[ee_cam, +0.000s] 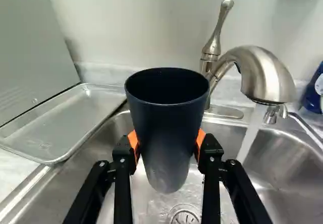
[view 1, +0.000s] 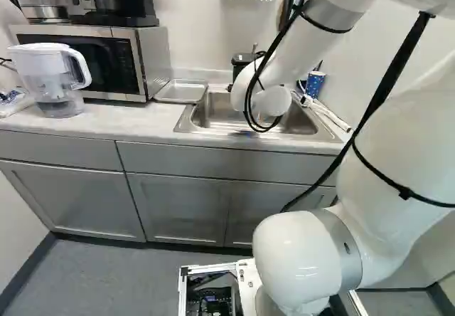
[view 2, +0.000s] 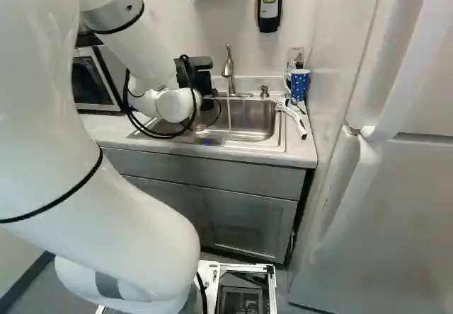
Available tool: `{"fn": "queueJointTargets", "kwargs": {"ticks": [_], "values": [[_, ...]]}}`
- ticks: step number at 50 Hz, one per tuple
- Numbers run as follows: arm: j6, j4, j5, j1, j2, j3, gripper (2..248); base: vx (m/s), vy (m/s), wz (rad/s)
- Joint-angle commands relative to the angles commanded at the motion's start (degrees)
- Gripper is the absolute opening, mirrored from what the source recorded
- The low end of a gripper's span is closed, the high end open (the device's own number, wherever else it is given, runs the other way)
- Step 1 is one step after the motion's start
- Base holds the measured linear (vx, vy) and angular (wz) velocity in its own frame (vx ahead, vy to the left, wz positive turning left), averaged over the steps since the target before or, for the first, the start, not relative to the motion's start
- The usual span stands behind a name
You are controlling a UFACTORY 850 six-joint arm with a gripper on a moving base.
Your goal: Rinse the cup and place it in the tray
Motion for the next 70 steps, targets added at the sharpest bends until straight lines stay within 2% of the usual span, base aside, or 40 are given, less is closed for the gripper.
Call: {"fn": "queueJointTargets", "kwargs": {"ticks": [48,58,70], "values": [[0.0,0.0,0.8,-8.0,-4.8,1.7,124,0.000,0.000,0.000],[0.0,0.0,0.8,-9.9,-4.8,1.8,124,0.000,0.000,0.000],[0.0,0.0,0.8,-9.9,-4.8,1.8,124,0.000,0.000,0.000]]}}
